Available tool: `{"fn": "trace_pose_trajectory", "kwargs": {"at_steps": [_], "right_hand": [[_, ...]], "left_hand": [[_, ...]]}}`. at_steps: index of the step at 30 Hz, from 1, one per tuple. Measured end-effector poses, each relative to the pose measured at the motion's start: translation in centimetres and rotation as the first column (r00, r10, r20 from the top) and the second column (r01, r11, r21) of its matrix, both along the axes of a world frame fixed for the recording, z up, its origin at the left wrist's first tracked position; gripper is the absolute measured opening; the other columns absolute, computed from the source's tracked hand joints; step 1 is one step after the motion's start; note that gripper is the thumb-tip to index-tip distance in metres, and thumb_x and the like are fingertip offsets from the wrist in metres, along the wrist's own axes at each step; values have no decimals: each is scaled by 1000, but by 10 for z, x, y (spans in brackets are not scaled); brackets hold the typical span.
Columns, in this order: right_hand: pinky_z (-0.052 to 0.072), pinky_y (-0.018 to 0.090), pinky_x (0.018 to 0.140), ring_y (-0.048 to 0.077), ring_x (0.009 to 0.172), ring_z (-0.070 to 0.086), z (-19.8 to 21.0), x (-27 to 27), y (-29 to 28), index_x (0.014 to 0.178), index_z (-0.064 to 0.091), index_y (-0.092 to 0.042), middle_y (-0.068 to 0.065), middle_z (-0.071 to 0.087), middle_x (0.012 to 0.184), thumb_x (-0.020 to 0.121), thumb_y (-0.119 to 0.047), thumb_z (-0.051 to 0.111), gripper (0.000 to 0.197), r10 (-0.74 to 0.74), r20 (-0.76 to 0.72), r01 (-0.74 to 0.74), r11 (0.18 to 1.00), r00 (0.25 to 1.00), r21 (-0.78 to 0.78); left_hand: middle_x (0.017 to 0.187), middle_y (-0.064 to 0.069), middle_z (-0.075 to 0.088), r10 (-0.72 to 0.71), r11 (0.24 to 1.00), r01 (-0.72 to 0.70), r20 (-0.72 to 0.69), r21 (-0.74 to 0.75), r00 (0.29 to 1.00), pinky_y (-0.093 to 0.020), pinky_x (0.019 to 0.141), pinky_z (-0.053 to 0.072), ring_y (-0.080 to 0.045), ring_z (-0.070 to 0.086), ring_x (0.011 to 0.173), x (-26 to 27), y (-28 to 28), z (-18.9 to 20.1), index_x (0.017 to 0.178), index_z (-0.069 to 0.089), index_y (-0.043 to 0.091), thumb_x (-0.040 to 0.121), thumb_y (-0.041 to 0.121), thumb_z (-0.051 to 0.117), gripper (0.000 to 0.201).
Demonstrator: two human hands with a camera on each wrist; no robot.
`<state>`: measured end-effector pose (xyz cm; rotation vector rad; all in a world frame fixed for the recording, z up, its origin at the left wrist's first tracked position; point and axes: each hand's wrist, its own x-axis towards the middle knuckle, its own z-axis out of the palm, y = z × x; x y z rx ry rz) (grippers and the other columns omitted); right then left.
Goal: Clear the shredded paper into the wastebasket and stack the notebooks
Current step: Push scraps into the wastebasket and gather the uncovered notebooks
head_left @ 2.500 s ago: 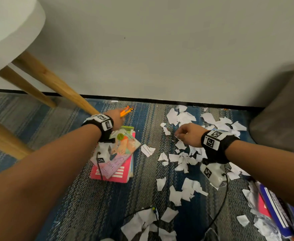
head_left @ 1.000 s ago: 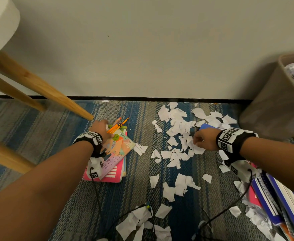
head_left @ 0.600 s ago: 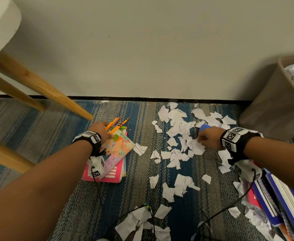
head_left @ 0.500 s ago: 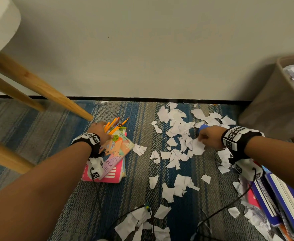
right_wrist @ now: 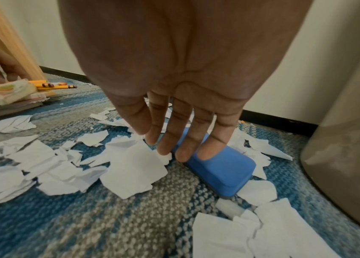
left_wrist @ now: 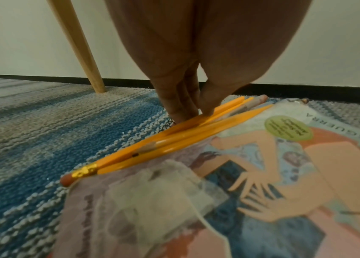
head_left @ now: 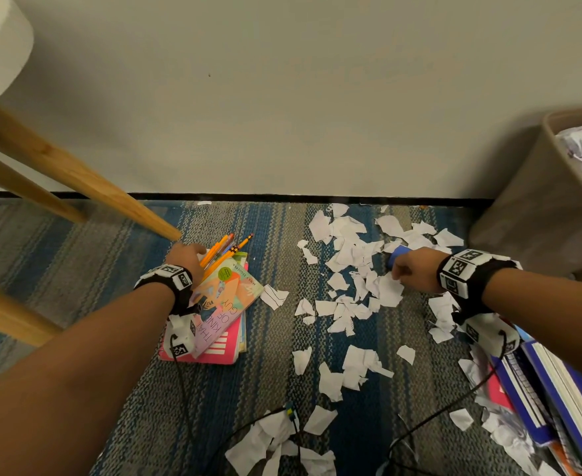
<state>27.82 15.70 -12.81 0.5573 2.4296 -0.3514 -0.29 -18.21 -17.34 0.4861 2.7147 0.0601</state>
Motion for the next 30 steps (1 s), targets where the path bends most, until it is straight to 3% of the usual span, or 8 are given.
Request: {"fn": "trace_pose_trajectory", "kwargs": {"at_steps": [5, 9, 14, 26, 30], "right_hand": [[42, 27, 94, 22, 111, 58, -2, -1, 0, 120, 63, -19, 4, 62, 122, 96, -21, 51, 26, 5, -5, -5, 1000, 1000, -9], [45, 28, 95, 21, 109, 58, -4, 0, 1, 119, 62, -20, 4, 63, 121, 96, -22, 51, 26, 1, 0, -1, 1000, 1000, -7], [43, 27, 92, 22, 108, 59, -6, 2, 3, 119, 63, -19, 5, 63, 119, 97, -23, 50, 26, 3, -8, -3, 1000, 1000, 5], [43, 29, 95, 24, 110, 59, -5, 7, 18, 118, 65, -21, 4, 64, 123, 96, -25, 51, 26, -33, -31, 34, 999, 999, 41], [43, 29, 96, 25, 114, 58, -4, 11, 25, 120, 64, -21, 5, 63, 126, 96, -22, 51, 27, -47, -2, 47, 997, 999, 56]], "left_hand": [[115, -19, 57, 34, 999, -34, -38, 4, 999, -38, 83, 49, -35, 57, 102, -1, 1, 3, 116, 55, 10, 86, -4, 51, 33], [112, -17, 64, 19, 999, -19, -2, -42, 1000, -36, 83, 51, -33, 61, 100, 0, 4, 6, 110, 66, 10, 89, 1, 49, 28], [123, -16, 58, 58, 998, -58, -6, -28, 998, -36, 88, 50, -32, 57, 111, -2, 6, 4, 124, 58, 13, 88, 0, 53, 38], [120, -20, 55, 66, 997, -65, 11, -40, 998, -38, 85, 53, -35, 58, 104, -1, 6, 1, 124, 54, 11, 85, 7, 55, 40], [122, -24, 51, 98, 995, -99, -35, -25, 995, -46, 88, 51, -40, 55, 106, -1, 9, 8, 122, 52, 7, 82, 8, 58, 41]]}}
